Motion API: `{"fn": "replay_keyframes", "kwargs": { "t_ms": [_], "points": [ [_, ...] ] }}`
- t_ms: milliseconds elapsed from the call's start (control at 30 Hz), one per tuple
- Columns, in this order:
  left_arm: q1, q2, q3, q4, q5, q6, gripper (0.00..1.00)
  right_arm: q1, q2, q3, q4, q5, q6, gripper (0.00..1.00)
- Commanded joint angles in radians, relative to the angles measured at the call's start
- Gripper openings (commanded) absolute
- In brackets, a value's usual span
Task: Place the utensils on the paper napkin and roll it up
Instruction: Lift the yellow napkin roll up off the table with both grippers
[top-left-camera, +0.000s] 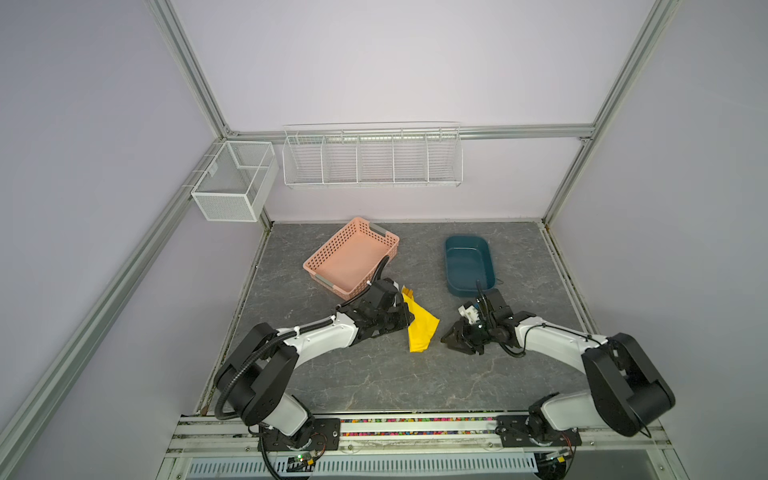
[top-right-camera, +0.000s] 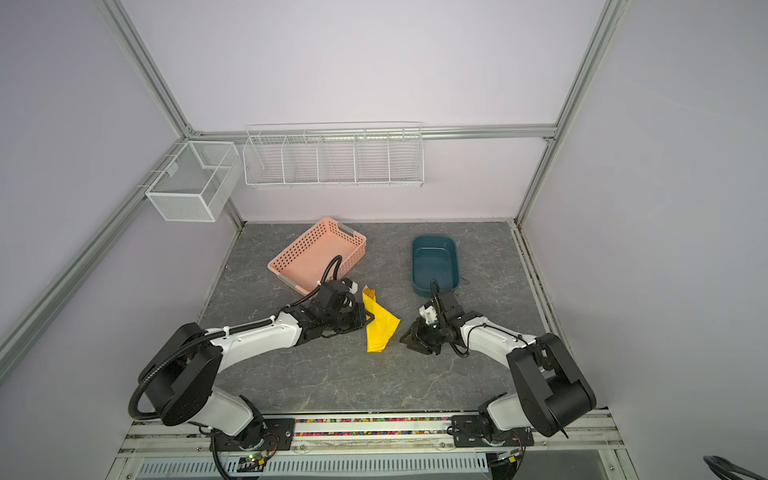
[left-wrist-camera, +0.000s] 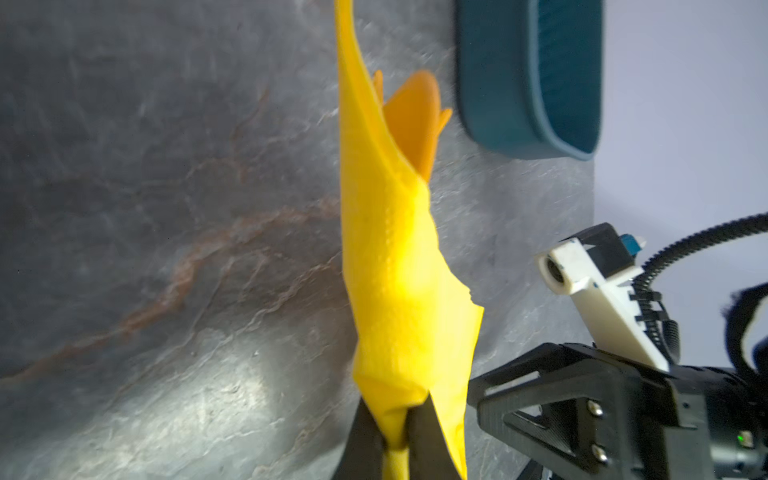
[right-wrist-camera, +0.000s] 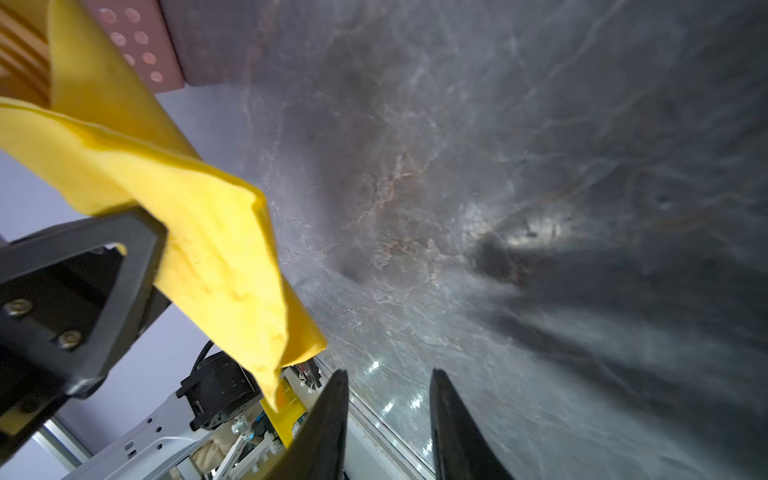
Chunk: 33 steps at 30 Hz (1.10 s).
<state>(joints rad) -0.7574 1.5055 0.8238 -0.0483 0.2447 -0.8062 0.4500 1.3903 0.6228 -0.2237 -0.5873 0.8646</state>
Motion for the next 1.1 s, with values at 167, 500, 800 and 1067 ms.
{"fn": "replay_keyframes", "kwargs": {
  "t_ms": [167, 500, 800, 1067],
  "points": [
    [0.036, -0.194, 0.133, -0.055, -0.024, 0.235, 0.00, -0.011, -0.235, 0.120, -0.161, 0.116, -0.153, 0.41],
    [0.050, -0.363, 0.251, 0.115, 0.075, 0.433, 0.00, -0.009, -0.473, 0.185, 0.066, -0.027, -0.338, 0.50],
    [0.050, -0.352, 0.368, 0.266, 0.326, 0.436, 0.00, 0.032, -0.579, 0.210, 0.371, -0.071, -0.455, 0.85],
    [0.050, -0.338, 0.388, 0.321, 0.429, 0.373, 0.00, 0.114, -0.454, 0.358, 0.442, -0.134, -0.452, 0.89]
  ]
}}
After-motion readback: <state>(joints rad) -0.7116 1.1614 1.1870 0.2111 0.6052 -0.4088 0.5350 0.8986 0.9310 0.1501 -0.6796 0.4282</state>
